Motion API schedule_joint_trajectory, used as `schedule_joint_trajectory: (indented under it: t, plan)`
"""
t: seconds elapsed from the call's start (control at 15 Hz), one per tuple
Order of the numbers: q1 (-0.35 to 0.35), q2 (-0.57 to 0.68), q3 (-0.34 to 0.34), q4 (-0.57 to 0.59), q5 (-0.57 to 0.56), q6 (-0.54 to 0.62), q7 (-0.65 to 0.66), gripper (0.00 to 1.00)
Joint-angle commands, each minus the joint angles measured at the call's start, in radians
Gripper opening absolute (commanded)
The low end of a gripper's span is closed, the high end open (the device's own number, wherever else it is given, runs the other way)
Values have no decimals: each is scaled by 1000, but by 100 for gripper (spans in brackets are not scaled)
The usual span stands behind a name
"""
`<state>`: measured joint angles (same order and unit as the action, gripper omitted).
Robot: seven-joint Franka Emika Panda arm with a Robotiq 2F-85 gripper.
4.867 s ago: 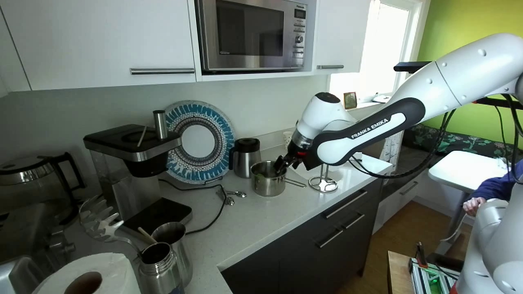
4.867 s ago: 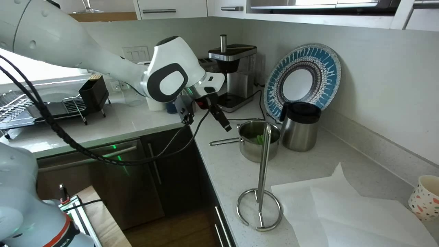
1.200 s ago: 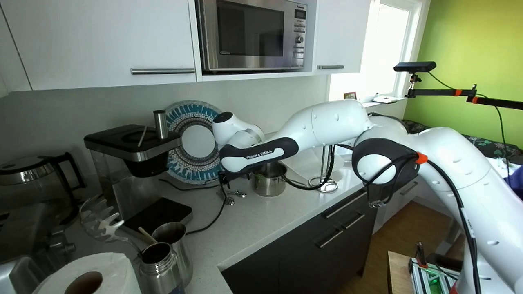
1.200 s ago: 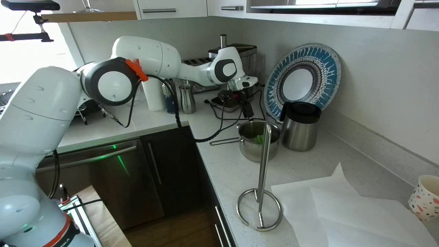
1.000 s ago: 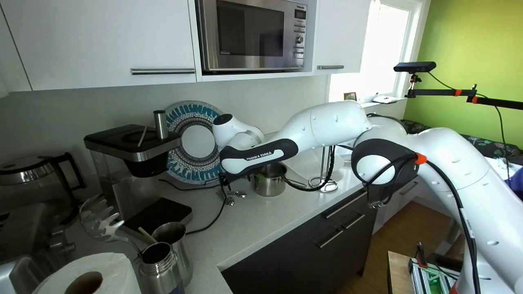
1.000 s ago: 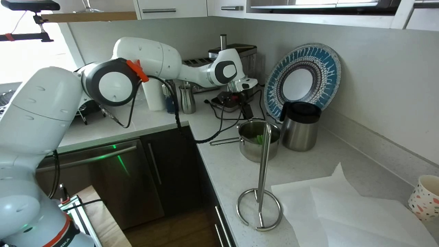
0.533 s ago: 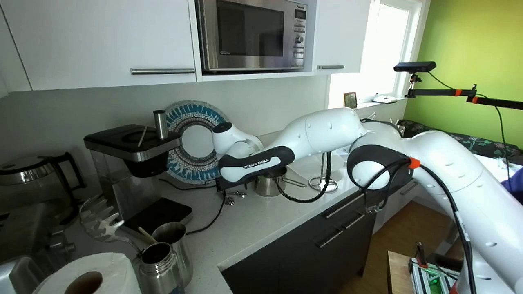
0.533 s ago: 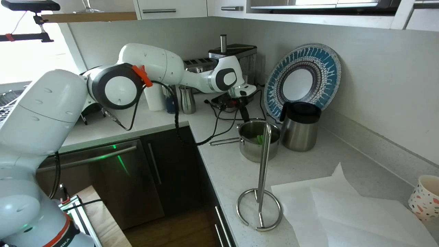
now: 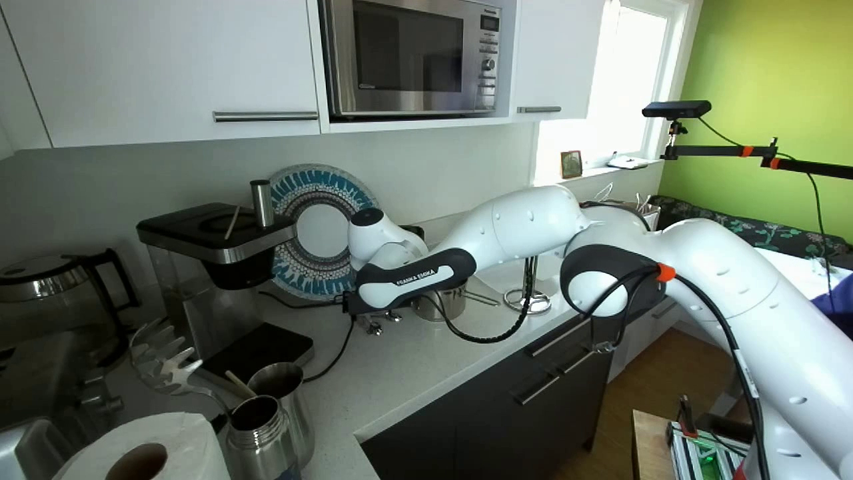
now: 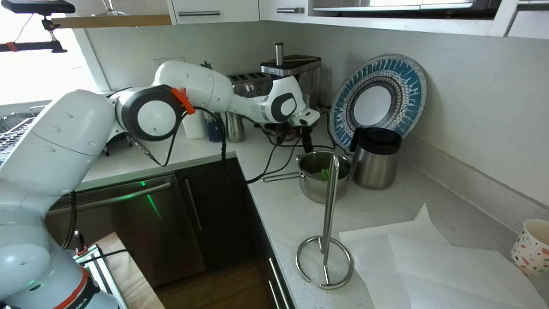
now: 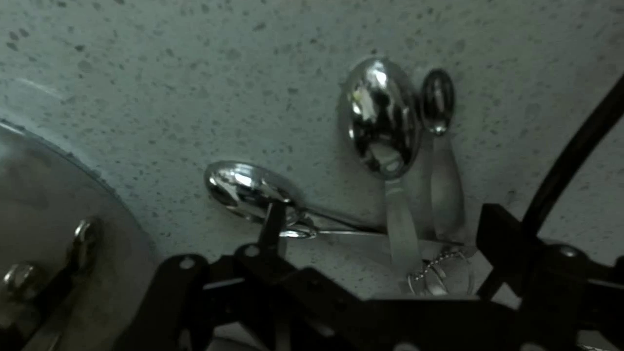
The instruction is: Pick up the ring utensil set from the countertop and put it in the pot
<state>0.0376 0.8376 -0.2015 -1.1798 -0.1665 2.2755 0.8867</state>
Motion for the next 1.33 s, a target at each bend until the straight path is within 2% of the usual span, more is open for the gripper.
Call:
schedule_joint_trajectory:
  t: [0.0,0.13,0.2,0.33,0.87,0.93,1.07,1.27]
  plan:
    - [-16,17,20,1,34,34,-40,100]
    - [-22,18,26,-1,44,45,-47,96]
    - [-22,19,30,-4,50,50,-51,73]
    - [-21,18,40,-9,62,49,-63,70]
    - [-6,-9,13,-2,46,14,-55,8]
    - [-6,-17,11,-7,45,10,-55,4]
    - [-9,-44,11,-27,47,-3,-66,4]
    - [-33,-125,15,-71,42,-30,-154,0]
